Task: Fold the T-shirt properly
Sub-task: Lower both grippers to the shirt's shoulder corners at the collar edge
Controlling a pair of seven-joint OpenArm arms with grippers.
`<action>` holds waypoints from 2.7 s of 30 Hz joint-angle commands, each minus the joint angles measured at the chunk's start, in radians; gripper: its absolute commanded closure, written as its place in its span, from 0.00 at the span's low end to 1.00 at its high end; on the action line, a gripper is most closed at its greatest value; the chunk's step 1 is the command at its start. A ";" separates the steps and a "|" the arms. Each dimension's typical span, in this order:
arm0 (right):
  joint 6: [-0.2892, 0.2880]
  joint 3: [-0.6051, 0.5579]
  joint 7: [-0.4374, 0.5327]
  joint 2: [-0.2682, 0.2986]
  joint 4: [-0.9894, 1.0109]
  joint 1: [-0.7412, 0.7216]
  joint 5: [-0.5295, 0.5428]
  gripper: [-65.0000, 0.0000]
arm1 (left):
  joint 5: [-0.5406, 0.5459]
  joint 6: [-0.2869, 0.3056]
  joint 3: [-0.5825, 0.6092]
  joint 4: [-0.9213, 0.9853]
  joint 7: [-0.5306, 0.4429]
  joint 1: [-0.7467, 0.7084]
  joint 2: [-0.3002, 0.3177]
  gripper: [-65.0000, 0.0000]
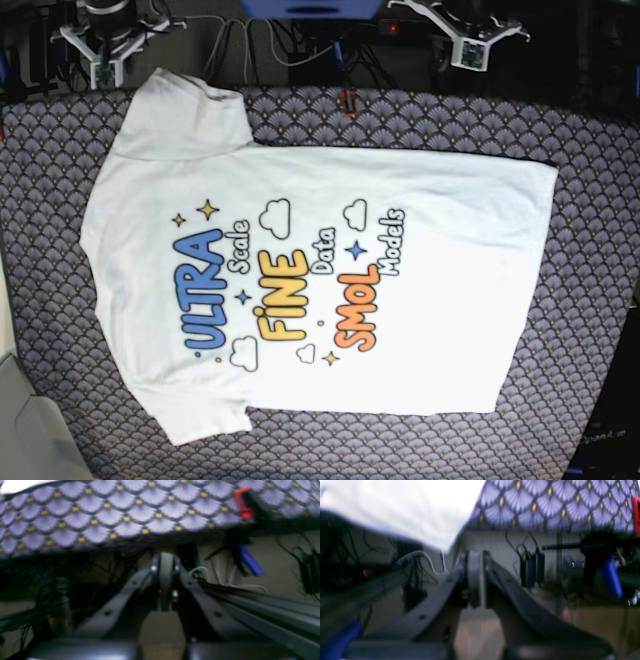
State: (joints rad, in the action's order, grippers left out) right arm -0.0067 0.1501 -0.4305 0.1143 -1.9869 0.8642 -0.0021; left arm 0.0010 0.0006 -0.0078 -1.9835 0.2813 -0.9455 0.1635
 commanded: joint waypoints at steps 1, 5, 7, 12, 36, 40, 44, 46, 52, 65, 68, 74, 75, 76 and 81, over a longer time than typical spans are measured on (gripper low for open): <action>0.001 0.009 0.017 0.005 -0.016 0.002 -0.005 0.82 | 0.000 0.005 -0.001 -0.020 -0.021 0.001 0.000 0.88; -0.011 0.001 0.017 0.005 -0.015 -0.052 -0.002 0.66 | 0.001 0.005 -0.001 -0.015 -0.021 0.013 -0.002 0.68; -0.069 0.004 0.017 0.002 -0.015 -0.078 0.000 0.62 | 0.001 0.005 -0.001 -0.018 -0.023 0.023 -0.002 0.64; -0.172 0.026 -0.006 -0.040 -0.015 -0.142 0.000 0.60 | 0.014 0.003 -0.050 -0.017 -0.021 0.046 -0.011 0.64; -0.347 0.170 -0.120 -0.081 0.022 -0.271 0.047 0.58 | 0.468 0.075 -0.367 -0.009 -0.015 0.075 0.098 0.64; -0.408 0.243 -0.121 -0.080 0.047 -0.280 0.109 0.58 | 0.468 0.075 -0.367 -0.009 -0.015 0.075 0.098 0.64; -0.411 0.247 -0.121 -0.061 0.097 -0.280 0.116 0.58 | 0.468 0.075 -0.367 -0.009 -0.015 0.076 0.098 0.64; -0.411 0.247 -0.117 -0.058 0.128 -0.285 0.116 0.58 | 0.468 0.075 -0.367 -0.009 -0.015 0.076 0.098 0.64; -0.413 0.247 -0.120 -0.058 0.188 -0.314 0.116 0.58 | 0.468 0.075 -0.367 -0.009 -0.015 0.076 0.098 0.64; -0.431 0.243 -0.120 -0.061 0.191 -0.314 0.116 0.58 | 0.468 0.075 -0.367 -0.009 -0.015 0.076 0.098 0.64; -0.450 0.243 -0.120 -0.063 0.219 -0.314 0.116 0.60 | 0.468 0.075 -0.367 -0.009 -0.015 0.076 0.098 0.64; -0.451 0.243 -0.120 -0.058 0.306 -0.351 0.116 0.85 | 0.468 0.075 -0.369 -0.009 -0.015 0.076 0.098 0.64; -0.451 0.243 -0.120 -0.058 0.314 -0.356 0.116 0.90 | 0.468 0.075 -0.369 -0.009 -0.015 0.076 0.098 0.64; -0.451 0.243 -0.120 -0.058 0.315 -0.359 0.116 0.94 | 0.468 0.075 -0.369 -0.009 -0.015 0.076 0.098 0.64; -0.451 0.243 -0.120 -0.058 0.315 -0.363 0.116 1.00 | 0.468 0.075 -0.369 -0.009 -0.015 0.076 0.100 0.64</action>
State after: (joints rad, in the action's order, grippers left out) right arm -0.4450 0.3973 -0.4820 0.0555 -1.6817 0.4911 0.1364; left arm 0.4652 0.0742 -0.3698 -1.9785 0.2878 -0.8612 0.2546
